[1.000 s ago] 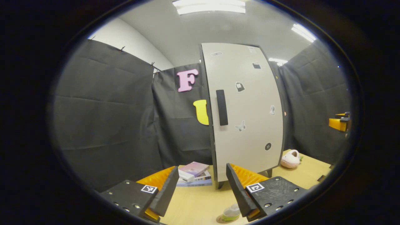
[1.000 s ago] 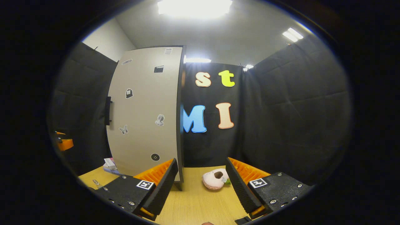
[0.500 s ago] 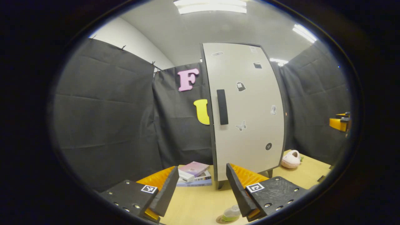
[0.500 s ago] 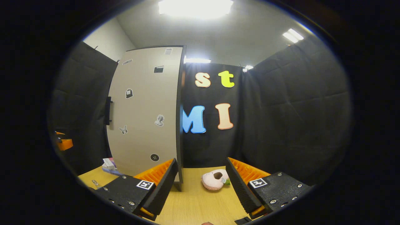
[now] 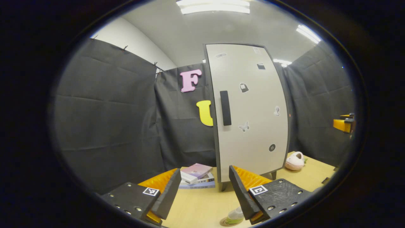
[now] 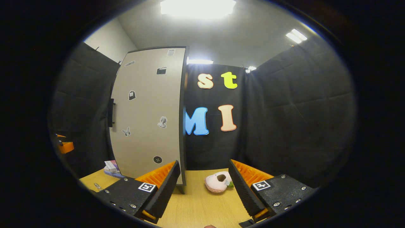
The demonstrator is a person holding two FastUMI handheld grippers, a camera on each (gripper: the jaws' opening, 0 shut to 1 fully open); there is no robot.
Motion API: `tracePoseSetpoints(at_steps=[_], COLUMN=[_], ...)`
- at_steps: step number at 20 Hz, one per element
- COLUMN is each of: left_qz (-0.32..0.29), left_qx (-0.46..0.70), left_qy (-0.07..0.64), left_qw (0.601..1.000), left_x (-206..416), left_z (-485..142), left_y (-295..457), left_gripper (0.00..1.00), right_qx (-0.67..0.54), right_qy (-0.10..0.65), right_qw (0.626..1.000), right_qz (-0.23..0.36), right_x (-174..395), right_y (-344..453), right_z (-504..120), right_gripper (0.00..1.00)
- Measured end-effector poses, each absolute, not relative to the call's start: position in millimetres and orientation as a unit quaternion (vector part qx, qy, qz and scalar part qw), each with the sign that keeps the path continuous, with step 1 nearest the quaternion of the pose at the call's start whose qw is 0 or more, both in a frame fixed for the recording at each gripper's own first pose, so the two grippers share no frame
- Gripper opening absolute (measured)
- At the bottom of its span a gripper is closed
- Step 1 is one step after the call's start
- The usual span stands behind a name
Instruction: Open the cabinet door with the right hand, grasp the bottle in the cabinet with the left hand and place it on the coaster, then close the cabinet door with the right hand.
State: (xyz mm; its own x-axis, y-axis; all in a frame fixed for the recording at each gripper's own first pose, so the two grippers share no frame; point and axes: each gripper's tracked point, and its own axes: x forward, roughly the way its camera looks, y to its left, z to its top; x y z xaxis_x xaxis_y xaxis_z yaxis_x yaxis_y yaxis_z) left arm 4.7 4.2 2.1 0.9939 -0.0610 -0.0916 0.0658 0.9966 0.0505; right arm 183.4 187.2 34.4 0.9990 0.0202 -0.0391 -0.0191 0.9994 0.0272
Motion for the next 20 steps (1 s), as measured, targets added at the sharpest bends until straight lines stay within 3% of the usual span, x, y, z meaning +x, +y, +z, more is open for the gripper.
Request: tracePoseSetpoints(at_steps=[3, 4, 7, 8, 15, 18, 20], left_qz=[-0.032, -0.032, -0.032, -0.033, -0.035, -0.035, -0.034], left_qx=[0.028, 0.029, 0.032, 0.031, 0.03, 0.031, 0.031], left_qy=[0.044, 0.044, 0.041, 0.04, 0.042, 0.04, 0.041], left_qw=[0.998, 0.998, 0.998, 0.998, 0.998, 0.998, 0.998], left_x=[3.2, 2.5, 2.8, 2.6, 0.4, 0.5, 1.6], left_z=[2.4, 3.5, 4.1, 4.5, 2.8, 3.4, 3.3], left_y=[4.9, 5.3, 4.2, 3.3, 2.4, 1.8, 2.1], left_gripper=[0.87, 0.92, 0.92, 0.87, 0.92, 0.87, 0.92], right_qx=[0.013, 0.013, 0.014, 0.014, 0.013, 0.013, 0.013], right_qy=[0.018, 0.017, 0.015, 0.015, 0.015, 0.015, 0.014], right_qw=[1.0, 1.0, 1.0, 1.0, 1.0, 1.0, 1.0], right_qz=[0.009, 0.009, 0.008, 0.008, 0.006, 0.005, 0.006], right_x=[182.8, 182.2, 181.5, 180.7, 180.8, 180.5, 180.0], right_y=[185.9, 186.2, 186.3, 186.6, 185.0, 185.4, 185.8], right_z=[35.1, 36.2, 37.1, 37.9, 37.6, 37.6, 38.2], right_gripper=[0.95, 0.95, 0.95, 0.95, 0.95, 0.95, 0.95])
